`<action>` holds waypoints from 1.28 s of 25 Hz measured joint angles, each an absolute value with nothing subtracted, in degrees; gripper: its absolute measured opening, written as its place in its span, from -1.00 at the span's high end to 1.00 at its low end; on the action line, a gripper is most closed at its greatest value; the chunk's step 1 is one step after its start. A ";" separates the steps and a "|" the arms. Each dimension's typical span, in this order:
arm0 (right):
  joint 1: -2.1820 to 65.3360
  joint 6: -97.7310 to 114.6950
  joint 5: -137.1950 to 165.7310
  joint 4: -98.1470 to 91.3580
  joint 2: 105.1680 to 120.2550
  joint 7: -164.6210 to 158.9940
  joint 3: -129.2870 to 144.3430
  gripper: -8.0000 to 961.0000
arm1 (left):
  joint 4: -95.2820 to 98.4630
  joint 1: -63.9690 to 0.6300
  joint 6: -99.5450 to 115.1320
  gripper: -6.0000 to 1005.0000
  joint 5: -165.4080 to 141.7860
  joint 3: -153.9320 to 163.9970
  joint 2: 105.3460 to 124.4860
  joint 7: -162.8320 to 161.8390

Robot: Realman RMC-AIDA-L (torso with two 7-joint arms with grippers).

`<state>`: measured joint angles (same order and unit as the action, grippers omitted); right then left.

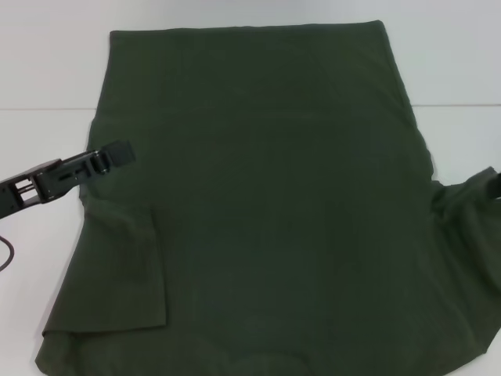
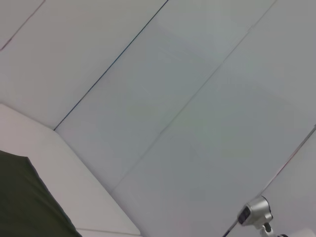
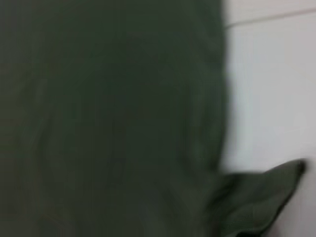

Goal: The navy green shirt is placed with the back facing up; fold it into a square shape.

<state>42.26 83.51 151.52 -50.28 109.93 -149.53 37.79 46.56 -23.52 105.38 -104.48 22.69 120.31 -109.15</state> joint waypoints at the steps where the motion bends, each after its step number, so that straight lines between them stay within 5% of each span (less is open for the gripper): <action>1: 42.91 85.53 150.90 -50.29 110.09 -149.63 37.79 0.84 | 46.57 -23.53 105.38 -0.13 -104.40 22.68 120.30 -109.17; 13: 50.33 82.60 144.97 -40.44 112.35 -149.94 39.62 0.81 | 46.49 -23.46 104.95 -0.13 -101.99 22.68 120.04 -109.24; 21: 50.55 81.00 144.04 -38.46 112.43 -148.28 41.58 0.78 | 46.29 -23.76 104.29 -0.14 -101.77 22.13 119.78 -109.16; 26: 49.13 84.99 132.39 -34.37 109.62 -141.83 38.71 0.64 | 45.85 -23.95 103.71 -0.14 -102.08 22.11 118.99 -110.45; 32: 45.94 89.26 127.41 -35.13 106.01 -142.91 38.50 0.37 | 45.66 -23.23 105.40 -0.14 -109.09 24.52 114.52 -127.22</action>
<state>45.94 89.26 127.41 -35.13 106.01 -142.92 38.50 45.66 -23.23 105.40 -109.09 24.52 114.52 -127.22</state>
